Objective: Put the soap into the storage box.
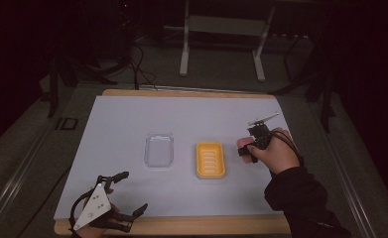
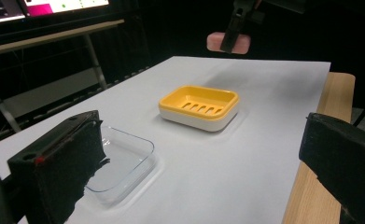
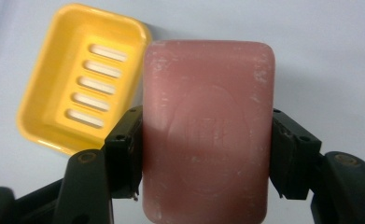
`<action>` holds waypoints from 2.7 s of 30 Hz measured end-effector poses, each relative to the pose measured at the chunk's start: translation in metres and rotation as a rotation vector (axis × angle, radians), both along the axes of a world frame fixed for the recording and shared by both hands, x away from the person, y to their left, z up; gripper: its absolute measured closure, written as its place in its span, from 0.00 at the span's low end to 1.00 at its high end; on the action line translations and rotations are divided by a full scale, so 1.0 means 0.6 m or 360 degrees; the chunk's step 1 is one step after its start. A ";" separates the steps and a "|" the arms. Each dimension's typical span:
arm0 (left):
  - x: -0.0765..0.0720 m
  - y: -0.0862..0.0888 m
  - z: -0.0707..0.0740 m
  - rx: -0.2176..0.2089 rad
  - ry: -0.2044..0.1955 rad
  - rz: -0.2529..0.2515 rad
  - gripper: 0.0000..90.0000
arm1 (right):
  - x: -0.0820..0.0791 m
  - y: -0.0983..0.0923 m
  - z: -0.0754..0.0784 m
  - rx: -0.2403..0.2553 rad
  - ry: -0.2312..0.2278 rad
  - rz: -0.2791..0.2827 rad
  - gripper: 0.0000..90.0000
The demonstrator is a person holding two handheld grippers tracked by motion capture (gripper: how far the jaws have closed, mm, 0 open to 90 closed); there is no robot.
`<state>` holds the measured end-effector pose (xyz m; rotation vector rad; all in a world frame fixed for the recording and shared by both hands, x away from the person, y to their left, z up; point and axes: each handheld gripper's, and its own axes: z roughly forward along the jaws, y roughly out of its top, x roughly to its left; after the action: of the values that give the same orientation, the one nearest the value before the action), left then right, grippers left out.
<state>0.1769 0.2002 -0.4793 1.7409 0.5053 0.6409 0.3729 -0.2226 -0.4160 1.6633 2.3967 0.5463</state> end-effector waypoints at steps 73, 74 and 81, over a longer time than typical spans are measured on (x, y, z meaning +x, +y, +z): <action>-0.005 -0.002 0.001 0.0024 -0.0008 -0.0014 0.01 | 0.011 0.180 -0.086 0.0034 0.0047 -0.0055 0.38; -0.005 -0.002 0.001 0.0025 -0.0009 -0.0013 0.01 | 0.010 0.180 -0.082 0.0054 0.0047 -0.0033 0.38; -0.004 -0.003 0.001 0.0033 -0.0006 -0.0016 0.01 | 0.008 0.165 -0.061 0.0143 -0.0055 0.0212 0.34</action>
<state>0.1744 0.1985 -0.4788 1.7604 0.4883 0.6443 0.3778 -0.1236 -0.4526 1.5215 2.5053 0.7081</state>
